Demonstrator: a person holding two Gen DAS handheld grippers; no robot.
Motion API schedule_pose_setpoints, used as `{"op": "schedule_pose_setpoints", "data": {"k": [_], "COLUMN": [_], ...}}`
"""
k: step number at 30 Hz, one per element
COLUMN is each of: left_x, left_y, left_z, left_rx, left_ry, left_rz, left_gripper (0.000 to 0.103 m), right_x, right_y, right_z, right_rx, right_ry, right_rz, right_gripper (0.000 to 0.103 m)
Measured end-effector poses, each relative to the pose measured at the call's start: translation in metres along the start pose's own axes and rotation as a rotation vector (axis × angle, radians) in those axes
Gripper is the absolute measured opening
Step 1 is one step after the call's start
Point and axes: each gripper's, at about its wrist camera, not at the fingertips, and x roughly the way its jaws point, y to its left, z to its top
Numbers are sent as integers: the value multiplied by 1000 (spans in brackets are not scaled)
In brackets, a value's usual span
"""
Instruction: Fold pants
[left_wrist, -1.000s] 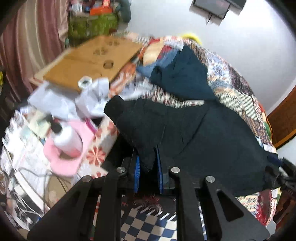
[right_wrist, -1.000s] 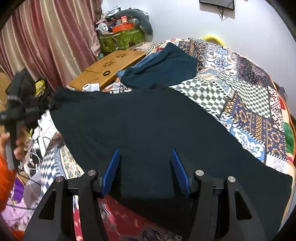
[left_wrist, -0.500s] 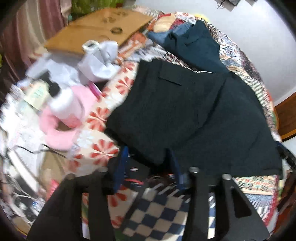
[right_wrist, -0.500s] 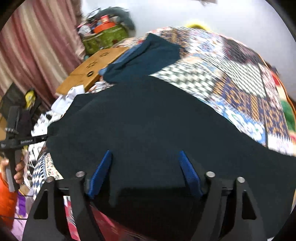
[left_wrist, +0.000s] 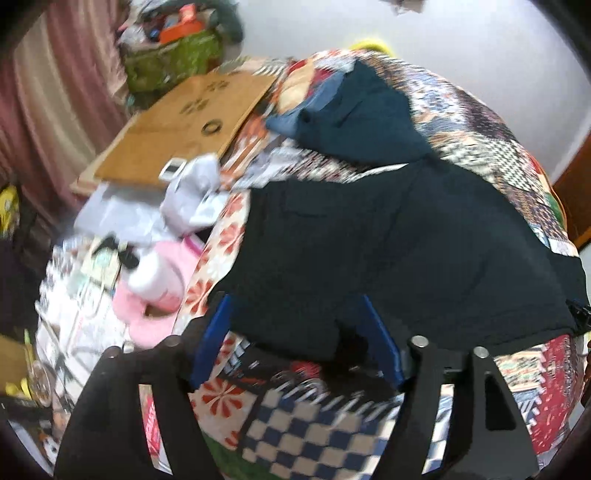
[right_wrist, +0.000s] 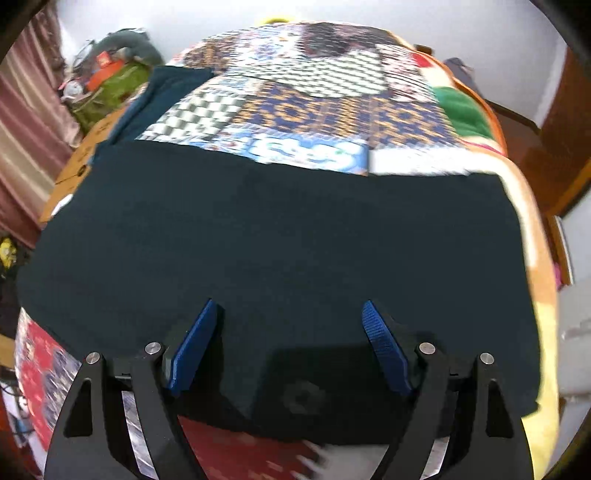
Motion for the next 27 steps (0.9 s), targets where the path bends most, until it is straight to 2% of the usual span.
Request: {"op": "schedule_pose_setpoints", "data": {"k": [6, 11, 16, 19, 22, 27], "left_x": [-4, 10, 27, 28, 33, 37], "left_y": [-61, -114, -162, -180, -191, -206], "left_z": [20, 26, 19, 19, 23, 25], "left_rx": [129, 237, 336, 354, 345, 368], "left_ry": [-24, 25, 73, 63, 107, 121], "left_rz": [-57, -133, -171, -181, -202, -198], "left_gripper": [83, 86, 87, 92, 93, 101], "right_x": [-36, -67, -74, -68, -63, -55], "right_y": [-28, -38, -48, -54, -65, -84], "right_z": [-16, -35, -53, -60, -67, -63], "right_rx": [77, 126, 183, 229, 286, 377], "right_ry": [-58, -114, -124, -113, -99, -136], "right_rz": [-11, -13, 8, 18, 49, 74], "right_gripper": [78, 78, 78, 78, 78, 78]}}
